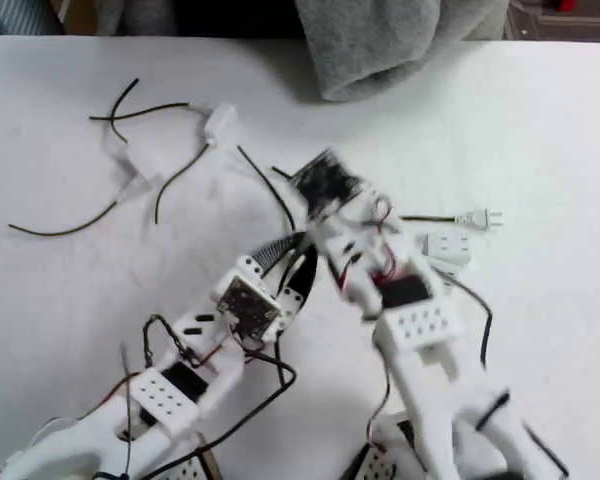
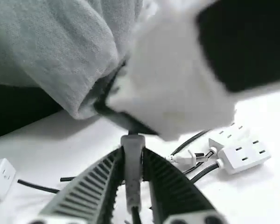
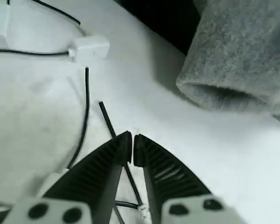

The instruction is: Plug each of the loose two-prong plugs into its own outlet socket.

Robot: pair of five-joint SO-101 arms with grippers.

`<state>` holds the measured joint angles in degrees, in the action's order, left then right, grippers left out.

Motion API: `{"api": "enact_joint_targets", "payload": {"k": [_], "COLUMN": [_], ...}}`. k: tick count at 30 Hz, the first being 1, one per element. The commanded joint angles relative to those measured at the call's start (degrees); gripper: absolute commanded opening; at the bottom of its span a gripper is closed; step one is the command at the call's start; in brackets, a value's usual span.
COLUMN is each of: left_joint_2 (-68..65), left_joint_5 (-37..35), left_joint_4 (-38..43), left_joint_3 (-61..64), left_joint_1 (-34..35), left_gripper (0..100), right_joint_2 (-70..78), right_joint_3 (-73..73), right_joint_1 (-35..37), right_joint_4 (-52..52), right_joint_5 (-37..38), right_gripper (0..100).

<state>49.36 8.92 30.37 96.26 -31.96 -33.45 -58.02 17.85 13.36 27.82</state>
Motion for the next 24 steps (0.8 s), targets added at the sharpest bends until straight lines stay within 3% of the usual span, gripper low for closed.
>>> {"api": "enact_joint_targets", "payload": {"k": [1, 11, 14, 16, 18, 21, 24], "left_joint_2": [1.01, 1.01, 1.19, 0.92, 0.84, 0.84, 0.84], "left_joint_5": [0.53, 0.09, -1.32, -5.19, -7.47, -5.54, -1.41], "left_joint_4": [1.23, 1.14, -2.55, -12.31, -28.04, -48.88, -57.41], "left_joint_3": [-0.09, -0.18, -1.49, -6.24, -13.98, -25.14, -30.24], "left_joint_1": [0.57, 1.98, 5.93, 8.75, 11.30, 12.26, 12.35], "left_gripper": [2, 2, 2, 3, 3, 3, 2], "right_joint_2": [11.91, 14.11, 14.11, 14.73, 14.81, 14.81, 14.81], "right_joint_3": [6.24, 8.09, 8.35, 8.18, 7.21, 4.66, 2.99], "right_joint_1": [-6.81, -10.42, -13.49, -16.40, -19.03, -22.64, -25.27], "right_joint_4": [-1.19, 1.19, 4.53, 6.29, 8.13, 8.48, 6.64], "right_joint_5": [0.97, 0.79, -3.96, -8.97, -13.27, -16.88, -17.41], "right_gripper": [1.9, 1.9, 1.9, 1.9, 1.9, 1.9, 1.9]}}
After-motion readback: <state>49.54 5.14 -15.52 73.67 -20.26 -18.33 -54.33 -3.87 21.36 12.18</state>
